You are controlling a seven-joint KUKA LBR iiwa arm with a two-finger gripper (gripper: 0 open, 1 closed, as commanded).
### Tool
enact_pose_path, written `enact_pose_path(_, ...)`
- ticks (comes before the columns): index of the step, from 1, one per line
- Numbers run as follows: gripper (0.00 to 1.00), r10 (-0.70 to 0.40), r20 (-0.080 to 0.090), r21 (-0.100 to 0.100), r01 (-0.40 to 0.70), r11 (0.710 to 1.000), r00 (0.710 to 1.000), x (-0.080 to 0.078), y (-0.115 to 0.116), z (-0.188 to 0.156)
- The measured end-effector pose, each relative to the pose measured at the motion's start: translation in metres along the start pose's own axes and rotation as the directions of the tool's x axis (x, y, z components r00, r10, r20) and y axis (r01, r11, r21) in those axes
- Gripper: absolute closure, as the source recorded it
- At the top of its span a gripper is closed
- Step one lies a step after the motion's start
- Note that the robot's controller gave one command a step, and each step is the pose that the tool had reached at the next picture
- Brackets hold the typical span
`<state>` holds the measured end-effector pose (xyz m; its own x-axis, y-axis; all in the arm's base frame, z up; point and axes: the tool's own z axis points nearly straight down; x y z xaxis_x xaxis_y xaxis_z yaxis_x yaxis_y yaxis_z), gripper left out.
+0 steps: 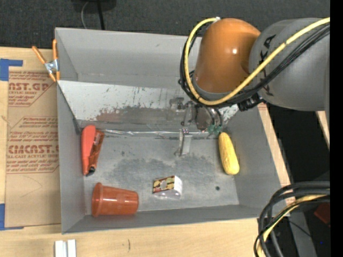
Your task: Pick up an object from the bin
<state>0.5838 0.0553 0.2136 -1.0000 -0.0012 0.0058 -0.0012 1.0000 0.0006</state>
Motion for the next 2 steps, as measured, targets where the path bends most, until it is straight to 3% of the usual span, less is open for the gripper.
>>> enact_pose_path(1,0.0,0.001,0.008,-0.001,-0.001,1.0,1.0,-0.001,0.0,-0.005)
enact_pose_path(2,0.0,-0.108,0.008,0.001,0.108,0.994,0.994,0.034,0.001,0.049)
